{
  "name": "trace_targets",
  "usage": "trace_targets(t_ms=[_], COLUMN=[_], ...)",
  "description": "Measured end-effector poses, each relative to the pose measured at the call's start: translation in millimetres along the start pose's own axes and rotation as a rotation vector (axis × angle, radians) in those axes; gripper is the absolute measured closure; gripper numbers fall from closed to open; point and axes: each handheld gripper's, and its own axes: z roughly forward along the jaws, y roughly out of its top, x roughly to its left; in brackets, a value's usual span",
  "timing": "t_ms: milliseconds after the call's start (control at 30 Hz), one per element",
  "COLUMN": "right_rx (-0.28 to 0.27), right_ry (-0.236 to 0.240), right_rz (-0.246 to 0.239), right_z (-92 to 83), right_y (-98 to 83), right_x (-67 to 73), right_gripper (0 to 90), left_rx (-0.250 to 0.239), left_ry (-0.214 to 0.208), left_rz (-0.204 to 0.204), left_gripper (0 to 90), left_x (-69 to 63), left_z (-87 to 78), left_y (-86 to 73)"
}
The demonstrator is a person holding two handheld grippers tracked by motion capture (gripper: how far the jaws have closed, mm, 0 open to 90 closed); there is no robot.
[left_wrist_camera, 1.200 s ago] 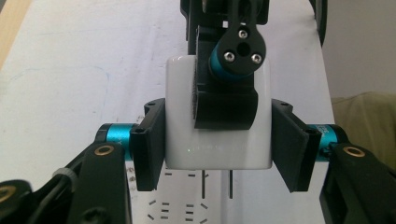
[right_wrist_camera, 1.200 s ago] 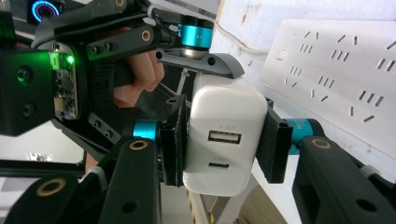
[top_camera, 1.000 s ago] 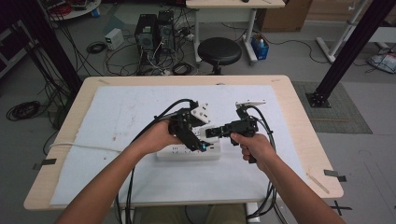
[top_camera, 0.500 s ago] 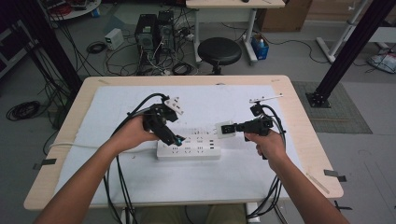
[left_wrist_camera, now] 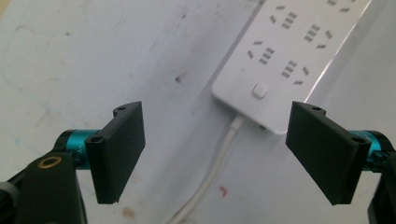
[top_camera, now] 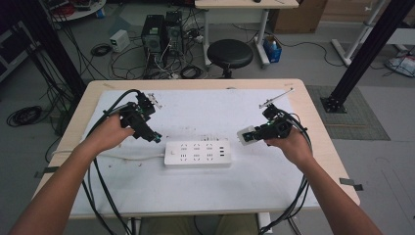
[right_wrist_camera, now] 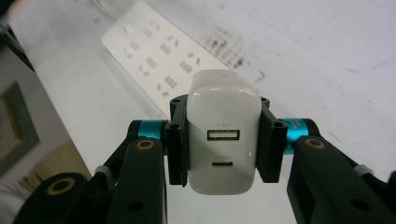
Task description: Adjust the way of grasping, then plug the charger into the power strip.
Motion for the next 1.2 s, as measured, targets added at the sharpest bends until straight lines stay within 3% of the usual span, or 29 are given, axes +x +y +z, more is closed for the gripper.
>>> trace_targets(t_ms=[133,233,367,567,633,700,967,1100,1200], right_rx=[0.086,0.147,0.188,0.195,0.198,0.197,0.206,0.214,0.212], right_ry=[-0.06,-0.111,-0.167,-0.162,-0.16,-0.158,-0.16,-0.164,-0.172], right_rz=[-0.046,-0.076,-0.116,-0.121,-0.127,-0.119,-0.128,-0.14,-0.135], right_z=[-3.8,-8.3,-17.0,-29.2,-32.0,-34.5,-38.2,-39.5,-41.1], right_y=[1.9,3.3,3.9,2.2,1.9,2.0,2.1,2.4,2.9], right_x=[3.1,6.4,6.7,3.5,1.4,0.3,-2.1,1.1,0.1], right_gripper=[62.0,62.1,62.0,61.9,61.9,61.9,61.9,61.9,61.9], left_rx=[0.079,0.096,0.095,0.077,0.066,0.07,0.081,0.072,0.081], left_ry=[0.042,0.02,0.0,-0.011,-0.012,-0.015,0.043,0.043,0.081], left_rz=[0.025,0.022,0.02,0.024,0.005,0.017,0.031,0.059,0.065], left_gripper=[19.8,19.8,19.8,13.0,7.3,5.4,5.5,5.5,5.5], left_x=[3.4,6.6,9.4,9.1,8.2,9.3,6.3,4.5,3.4], left_z=[-0.5,-1.0,-1.8,-6.3,-7.8,-10.8,-11.4,-11.8,-11.8], left_y=[-6.7,-10.9,-16.6,-26.1,-29.3,-32.2,-37.8,-39.3,-39.6])
